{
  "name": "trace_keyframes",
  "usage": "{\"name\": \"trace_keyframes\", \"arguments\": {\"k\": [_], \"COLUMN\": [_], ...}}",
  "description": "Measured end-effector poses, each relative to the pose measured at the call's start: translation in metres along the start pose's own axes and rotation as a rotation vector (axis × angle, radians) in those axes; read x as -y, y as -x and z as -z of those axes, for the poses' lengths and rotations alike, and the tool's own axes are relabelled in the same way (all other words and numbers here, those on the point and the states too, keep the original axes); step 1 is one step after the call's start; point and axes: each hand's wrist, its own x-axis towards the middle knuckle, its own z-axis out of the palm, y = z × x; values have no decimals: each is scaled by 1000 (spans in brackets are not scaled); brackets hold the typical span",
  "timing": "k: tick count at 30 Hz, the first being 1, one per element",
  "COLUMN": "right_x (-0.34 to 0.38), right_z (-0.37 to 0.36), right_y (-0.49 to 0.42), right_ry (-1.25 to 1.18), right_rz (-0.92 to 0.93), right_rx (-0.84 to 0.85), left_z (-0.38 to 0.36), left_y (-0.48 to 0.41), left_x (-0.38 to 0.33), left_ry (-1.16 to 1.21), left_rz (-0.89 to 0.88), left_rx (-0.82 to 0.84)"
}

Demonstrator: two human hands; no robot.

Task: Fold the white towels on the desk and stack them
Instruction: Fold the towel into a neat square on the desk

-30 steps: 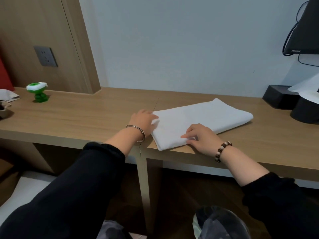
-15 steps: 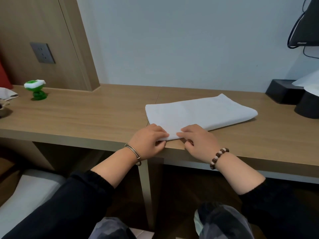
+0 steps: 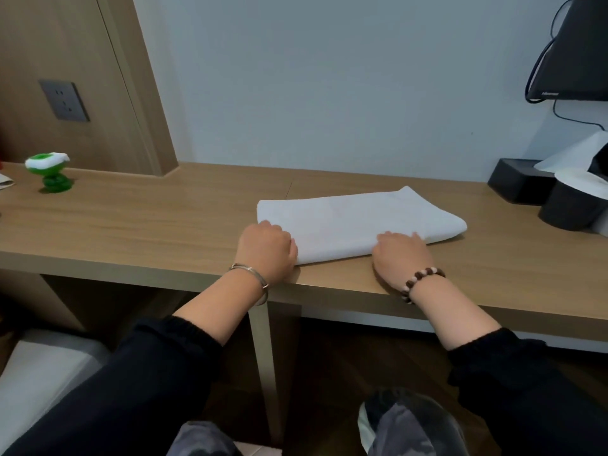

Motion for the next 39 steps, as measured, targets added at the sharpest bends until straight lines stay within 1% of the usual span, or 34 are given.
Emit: {"name": "trace_keyframes", "arguments": {"k": [2,4,5,7,8,10,13,17,18,19,20,21,22,23,24,25,27,29,31,33,35,37,39], "right_x": [18,27,26,12,0,-31,-64,-59,-54,-48,-43,-37,-30,-21,-13,-6,8,20,31,38,40,37,31], "right_z": [2,0,-3,-8,-10,-14,-19,-20,-18,-16,-15,-15,-12,-9,-7,-5,-1,1,0,-1,-4,-4,-4], "right_y": [2,-1,-4,-9,-12,-16,-19,-25,-25,-24,-23,-20,-16,-11,-5,1,13,25,34,40,43,44,39], "right_ry": [-120,-243,-273,-228,-151,-58,-23,6,17,36,40,7,-68,-141,-181,-182,-100,-2,58,45,-52,-138,-91], "right_rz": [117,176,168,92,29,-146,-357,-489,-484,-418,-279,-102,57,165,230,273,322,349,371,381,390,387,359], "right_rx": [-4,-4,13,43,39,36,76,137,124,90,51,41,79,149,207,229,210,155,37,-91,-166,-195,-220], "left_z": [-2,-11,-16,-25,-28,-32,-34,-32,-32,-31,-31,-30,-28,-25,-21,-17,-11,-5,3,12,18,23,27], "left_y": [-14,-22,-24,-23,-23,-22,-22,-21,-20,-18,-16,-13,-10,-7,-3,1,11,22,30,33,34,34,33], "left_x": [-15,-26,-30,-33,-32,-30,-28,-23,-20,-17,-12,-8,-3,2,7,10,15,18,18,19,24,31,42], "left_ry": [55,188,214,192,181,169,177,183,170,155,142,136,142,156,169,169,122,36,-48,-81,-62,-21,-32], "left_rz": [21,49,65,99,110,111,101,69,61,52,40,23,3,-18,-41,-69,-128,-175,-213,-230,-190,-97,-23], "left_rx": [44,161,233,333,350,350,337,341,347,351,352,345,336,336,350,376,435,459,424,371,312,233,166]}}
